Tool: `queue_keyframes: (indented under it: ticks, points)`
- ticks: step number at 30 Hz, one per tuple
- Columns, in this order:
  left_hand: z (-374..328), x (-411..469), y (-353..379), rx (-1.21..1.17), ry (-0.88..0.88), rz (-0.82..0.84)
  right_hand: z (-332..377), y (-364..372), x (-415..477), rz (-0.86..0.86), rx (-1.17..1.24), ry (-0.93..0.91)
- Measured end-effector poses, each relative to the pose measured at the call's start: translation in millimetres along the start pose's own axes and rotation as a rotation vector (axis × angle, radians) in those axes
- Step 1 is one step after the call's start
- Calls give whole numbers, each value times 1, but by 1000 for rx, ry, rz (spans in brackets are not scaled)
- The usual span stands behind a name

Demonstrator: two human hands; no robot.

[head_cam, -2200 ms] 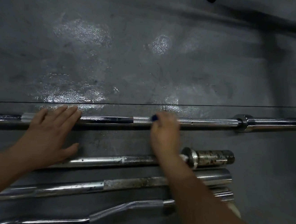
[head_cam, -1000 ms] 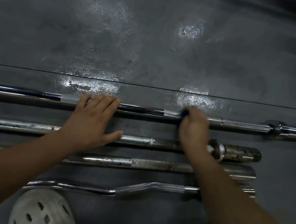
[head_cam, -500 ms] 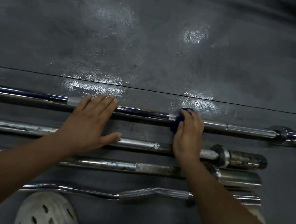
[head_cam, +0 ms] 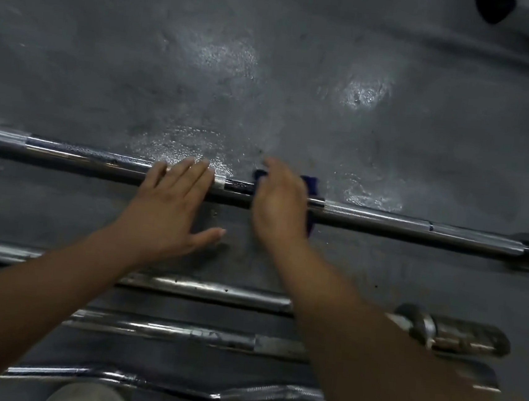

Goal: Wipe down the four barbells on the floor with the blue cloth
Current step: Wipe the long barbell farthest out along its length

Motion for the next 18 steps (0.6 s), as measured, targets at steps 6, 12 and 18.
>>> queue_keyframes:
  ticks: [6,12,18]
  points:
    - [2,-5,1,-1,68,-32,-71,-21,-4,83,-161,-46]
    - [-3,-10,4,-5,27,-35,-30,-13,-22,-56,-142,62]
    - [2,-16,0,-6,80,-20,14,-5,-34,125,-113,-250]
Point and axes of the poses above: each hand's wrist, its own x-axis towards the middle knuckle, its own y-axis out of the palm, z = x × y, the point moved 9 cm from there along x, towards the middle knuckle, and after that the axes turned 7 degrees about -x, right-handed, at the moved point
